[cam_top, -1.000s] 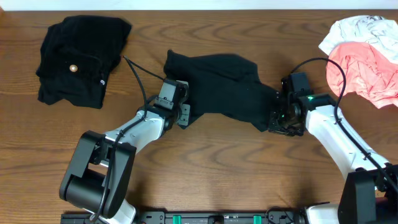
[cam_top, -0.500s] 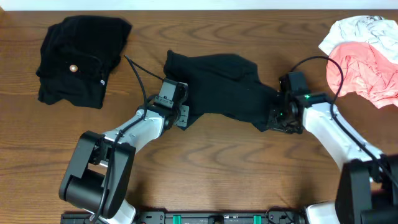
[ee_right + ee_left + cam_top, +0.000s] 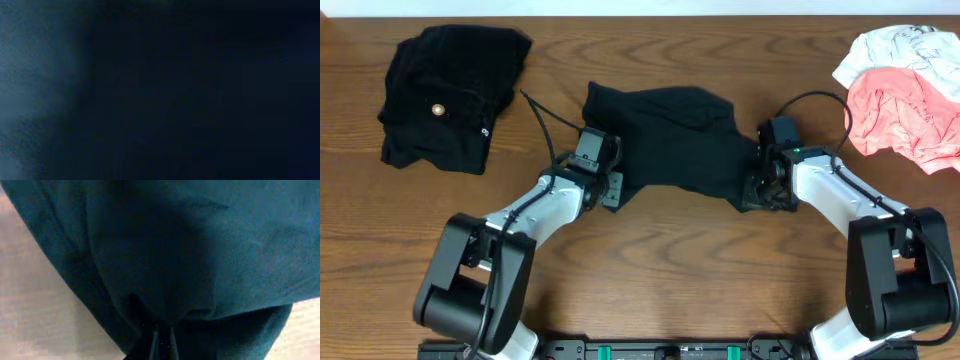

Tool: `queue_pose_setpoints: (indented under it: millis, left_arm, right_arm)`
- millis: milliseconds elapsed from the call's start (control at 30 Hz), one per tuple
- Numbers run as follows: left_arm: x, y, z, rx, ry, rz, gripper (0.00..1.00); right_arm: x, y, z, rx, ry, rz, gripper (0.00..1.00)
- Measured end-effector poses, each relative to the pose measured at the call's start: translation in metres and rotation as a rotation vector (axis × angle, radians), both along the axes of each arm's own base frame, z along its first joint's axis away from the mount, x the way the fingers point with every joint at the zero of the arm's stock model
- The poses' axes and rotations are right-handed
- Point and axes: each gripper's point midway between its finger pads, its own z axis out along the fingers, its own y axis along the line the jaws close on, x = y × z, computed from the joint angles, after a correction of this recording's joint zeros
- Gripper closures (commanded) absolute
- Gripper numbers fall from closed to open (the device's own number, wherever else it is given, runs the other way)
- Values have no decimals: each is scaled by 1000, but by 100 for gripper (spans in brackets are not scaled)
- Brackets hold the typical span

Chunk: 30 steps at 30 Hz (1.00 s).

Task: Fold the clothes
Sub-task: 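Lower the stretched garment flat onto the table with both grippers, then release right gripper and move it to the garment's upper right edge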

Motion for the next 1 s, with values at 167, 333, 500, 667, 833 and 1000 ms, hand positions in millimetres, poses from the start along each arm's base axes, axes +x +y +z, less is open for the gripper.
queue_pose_setpoints:
  millis: [167,333,500,667,833,1000]
  left_arm:
    - [-22,9,1,30,78,0,93]
    - [-51,20,4,61,171,11,94]
    - [-67,26,14,72,205,21,93]
    - [-62,24,19,60,177,21,94]
    - [-59,23,20,57,168,21,93]
    - [-58,23,20,54,162,21,93]
  right_arm:
    - [-36,-11,0,-52,148,-3,99]
    - [-61,-20,2,-88,246,-23,99]
    - [-79,-24,4,-110,325,-38,99]
    - [-77,-19,13,-80,335,-27,99]
    - [-7,1,62,13,37,19,78]
    - [87,21,157,101,-477,87,55]
